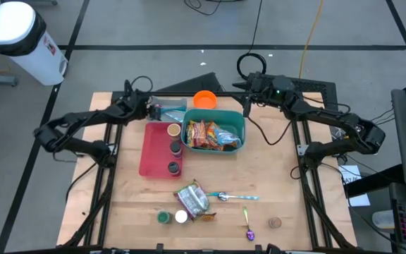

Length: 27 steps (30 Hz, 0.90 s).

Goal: Pick & Place Food Item
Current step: Adjust the gray bin

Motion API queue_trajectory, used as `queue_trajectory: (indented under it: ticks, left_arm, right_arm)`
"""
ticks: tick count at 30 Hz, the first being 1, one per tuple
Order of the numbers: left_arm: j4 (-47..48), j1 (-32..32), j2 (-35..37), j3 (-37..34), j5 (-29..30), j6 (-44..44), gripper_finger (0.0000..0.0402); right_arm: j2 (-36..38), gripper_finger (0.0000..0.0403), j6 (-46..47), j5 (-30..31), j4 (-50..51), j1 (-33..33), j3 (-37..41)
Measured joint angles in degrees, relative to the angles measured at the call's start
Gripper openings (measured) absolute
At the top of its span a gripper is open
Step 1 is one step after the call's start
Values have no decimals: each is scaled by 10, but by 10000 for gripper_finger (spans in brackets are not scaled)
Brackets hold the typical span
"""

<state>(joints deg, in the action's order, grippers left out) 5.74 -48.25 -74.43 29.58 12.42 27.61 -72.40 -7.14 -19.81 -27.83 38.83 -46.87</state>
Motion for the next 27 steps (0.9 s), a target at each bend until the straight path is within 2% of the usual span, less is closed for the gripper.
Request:
queue_trajectory:
  ticks: [4, 7, 12, 13, 17, 21, 27]
  left_arm:
    - [0, 0, -20, 0, 0, 15, 202]
    - [0, 0, -24, 0, 0, 21, 145]
    - [-7, 0, -24, 0, 2, 22, 26]
    - [-13, -1, -24, 0, 3, 19, 16]
    - [-33, 0, -24, 0, 6, 19, 21]
    - [-61, -1, -21, 0, 1, 9, 8]
    - [-81, -12, 35, 0, -3, -6, 6]
  right_arm:
    - [0, 198, -2, 0, 0, 0, 0]
    - [0, 198, -11, 0, 0, 0, 0]
    - [0, 194, -11, 0, 0, 0, 0]
    - [0, 193, -11, 0, 0, 0, 0]
    - [0, 188, -13, 1, 0, 0, 0]
    - [0, 185, -13, 1, 3, 0, 0]
    - [0, 184, -13, 1, 9, 0, 0]
